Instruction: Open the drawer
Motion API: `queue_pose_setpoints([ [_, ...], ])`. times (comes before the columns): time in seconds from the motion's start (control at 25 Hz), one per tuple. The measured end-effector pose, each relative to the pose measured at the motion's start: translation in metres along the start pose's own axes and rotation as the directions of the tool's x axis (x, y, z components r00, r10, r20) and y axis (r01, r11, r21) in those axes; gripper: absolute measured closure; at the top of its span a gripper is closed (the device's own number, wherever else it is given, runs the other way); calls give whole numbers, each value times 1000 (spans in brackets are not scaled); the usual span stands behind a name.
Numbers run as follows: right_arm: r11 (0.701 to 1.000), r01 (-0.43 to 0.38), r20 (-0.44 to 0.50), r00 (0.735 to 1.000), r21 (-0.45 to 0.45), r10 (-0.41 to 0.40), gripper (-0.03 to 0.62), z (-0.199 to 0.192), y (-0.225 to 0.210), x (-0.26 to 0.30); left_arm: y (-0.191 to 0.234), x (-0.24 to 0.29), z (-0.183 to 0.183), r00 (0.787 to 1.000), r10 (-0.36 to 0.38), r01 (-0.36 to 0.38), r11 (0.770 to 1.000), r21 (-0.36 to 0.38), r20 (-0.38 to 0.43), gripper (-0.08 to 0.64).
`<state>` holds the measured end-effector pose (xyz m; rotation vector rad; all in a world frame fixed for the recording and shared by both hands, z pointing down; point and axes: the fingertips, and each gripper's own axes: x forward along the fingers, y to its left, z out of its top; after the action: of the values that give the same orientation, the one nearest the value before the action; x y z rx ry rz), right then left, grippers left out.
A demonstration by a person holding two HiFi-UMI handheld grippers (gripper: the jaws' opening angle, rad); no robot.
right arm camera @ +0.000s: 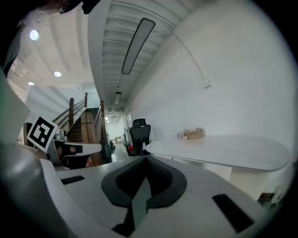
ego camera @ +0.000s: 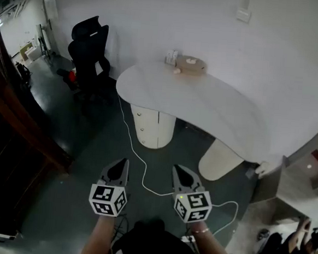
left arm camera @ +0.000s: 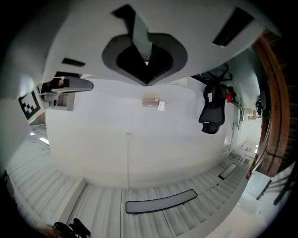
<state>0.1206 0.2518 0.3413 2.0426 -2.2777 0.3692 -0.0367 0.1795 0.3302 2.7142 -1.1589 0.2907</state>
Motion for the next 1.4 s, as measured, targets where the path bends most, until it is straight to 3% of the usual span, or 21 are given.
queue_pose_setpoints([
  [0.76,999,-10,-30,999,52,12,589,-18,-20,22,9,31,-20,998,40,-40,999,-19,-47,557],
  [1.0,999,-9,-58,998,53,12,588,-19,-30,64,37,73,-22,997,31,-33,999,-27,-66,557],
  [1.4,998,31,-88,996,60,-26,589,3,-50,180,111,171,0,996,-25,23,1000,-19,-90,557],
])
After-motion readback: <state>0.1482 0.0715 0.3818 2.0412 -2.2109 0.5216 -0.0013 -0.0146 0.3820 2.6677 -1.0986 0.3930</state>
